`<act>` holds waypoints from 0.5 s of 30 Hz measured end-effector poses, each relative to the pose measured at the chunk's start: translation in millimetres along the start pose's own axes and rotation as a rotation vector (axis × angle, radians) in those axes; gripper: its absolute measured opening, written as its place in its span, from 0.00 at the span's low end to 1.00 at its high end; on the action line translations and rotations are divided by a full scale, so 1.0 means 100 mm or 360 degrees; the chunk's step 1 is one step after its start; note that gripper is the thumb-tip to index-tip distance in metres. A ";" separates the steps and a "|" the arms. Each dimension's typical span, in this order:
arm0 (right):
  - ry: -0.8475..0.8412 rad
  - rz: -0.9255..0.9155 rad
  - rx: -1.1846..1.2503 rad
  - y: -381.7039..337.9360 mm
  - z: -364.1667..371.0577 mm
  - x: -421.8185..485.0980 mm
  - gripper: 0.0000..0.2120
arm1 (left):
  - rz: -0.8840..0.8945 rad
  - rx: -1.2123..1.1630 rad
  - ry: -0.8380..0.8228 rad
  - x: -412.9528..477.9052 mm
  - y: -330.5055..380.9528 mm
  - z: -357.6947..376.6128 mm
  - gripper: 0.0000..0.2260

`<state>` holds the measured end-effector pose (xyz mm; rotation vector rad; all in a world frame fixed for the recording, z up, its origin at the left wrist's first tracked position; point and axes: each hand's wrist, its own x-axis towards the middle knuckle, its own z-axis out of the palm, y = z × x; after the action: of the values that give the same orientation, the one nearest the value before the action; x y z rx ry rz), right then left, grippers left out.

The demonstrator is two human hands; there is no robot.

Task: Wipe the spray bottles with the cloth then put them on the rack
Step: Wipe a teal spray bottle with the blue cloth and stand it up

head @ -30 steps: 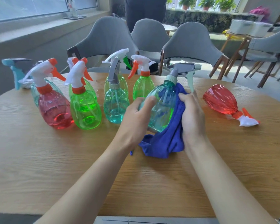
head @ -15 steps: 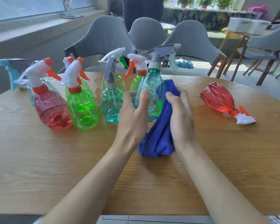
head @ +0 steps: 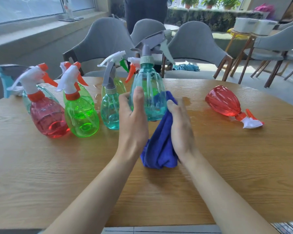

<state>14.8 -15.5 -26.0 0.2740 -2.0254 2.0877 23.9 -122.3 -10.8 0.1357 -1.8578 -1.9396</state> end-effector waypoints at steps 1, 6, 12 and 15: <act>-0.0038 -0.0019 -0.0065 0.01 0.01 -0.03 0.12 | -0.0006 0.0000 0.0011 0.01 0.00 -0.01 0.19; 0.0114 -0.0088 0.0012 -0.09 -0.04 0.05 0.11 | 0.0058 0.0113 -0.0127 -0.01 -0.08 0.00 0.15; 0.0020 -0.0021 0.0192 -0.03 0.06 -0.04 0.09 | 0.0034 0.0109 -0.0050 -0.03 -0.05 0.02 0.16; -0.0043 -0.0088 0.0047 -0.02 0.08 -0.05 0.11 | 0.0032 0.0080 -0.0007 0.00 -0.06 -0.01 0.16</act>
<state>19.5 -23.2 -25.4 0.3609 -1.9798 2.0927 22.2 -123.4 -16.8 0.1282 -1.9043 -1.8822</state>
